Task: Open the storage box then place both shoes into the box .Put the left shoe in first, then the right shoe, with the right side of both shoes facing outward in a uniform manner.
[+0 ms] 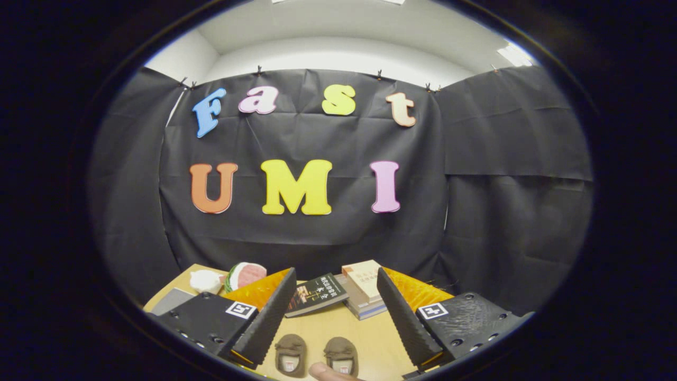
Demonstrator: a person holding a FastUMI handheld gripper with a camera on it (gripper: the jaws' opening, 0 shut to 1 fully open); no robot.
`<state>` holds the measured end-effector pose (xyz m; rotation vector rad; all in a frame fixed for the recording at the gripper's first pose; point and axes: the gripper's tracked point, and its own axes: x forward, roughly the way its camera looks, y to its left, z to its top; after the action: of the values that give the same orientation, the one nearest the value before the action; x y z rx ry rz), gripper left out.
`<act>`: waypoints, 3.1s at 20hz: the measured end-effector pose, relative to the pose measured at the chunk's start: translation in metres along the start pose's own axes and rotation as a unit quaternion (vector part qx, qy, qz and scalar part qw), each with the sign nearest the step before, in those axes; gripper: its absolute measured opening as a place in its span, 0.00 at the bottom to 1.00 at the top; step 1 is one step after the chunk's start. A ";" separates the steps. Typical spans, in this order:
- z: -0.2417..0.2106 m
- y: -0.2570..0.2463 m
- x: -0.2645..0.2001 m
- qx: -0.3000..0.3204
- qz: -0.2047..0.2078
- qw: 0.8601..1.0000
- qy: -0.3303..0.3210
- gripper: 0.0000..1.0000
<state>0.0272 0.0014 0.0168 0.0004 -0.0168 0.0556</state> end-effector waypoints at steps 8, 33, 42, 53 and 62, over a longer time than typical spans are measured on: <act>-0.018 0.022 0.025 -0.003 0.036 0.999 0.023 0.95; -0.227 0.269 0.046 0.047 0.299 0.914 0.270 0.96; -0.289 0.298 0.051 0.117 0.325 0.855 0.386 0.96; -0.289 0.307 0.045 0.232 0.316 0.781 0.486 0.64; -0.272 0.312 0.033 0.179 0.309 0.788 0.501 0.01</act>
<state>0.0478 0.3154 -0.2549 0.3512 1.0766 0.7171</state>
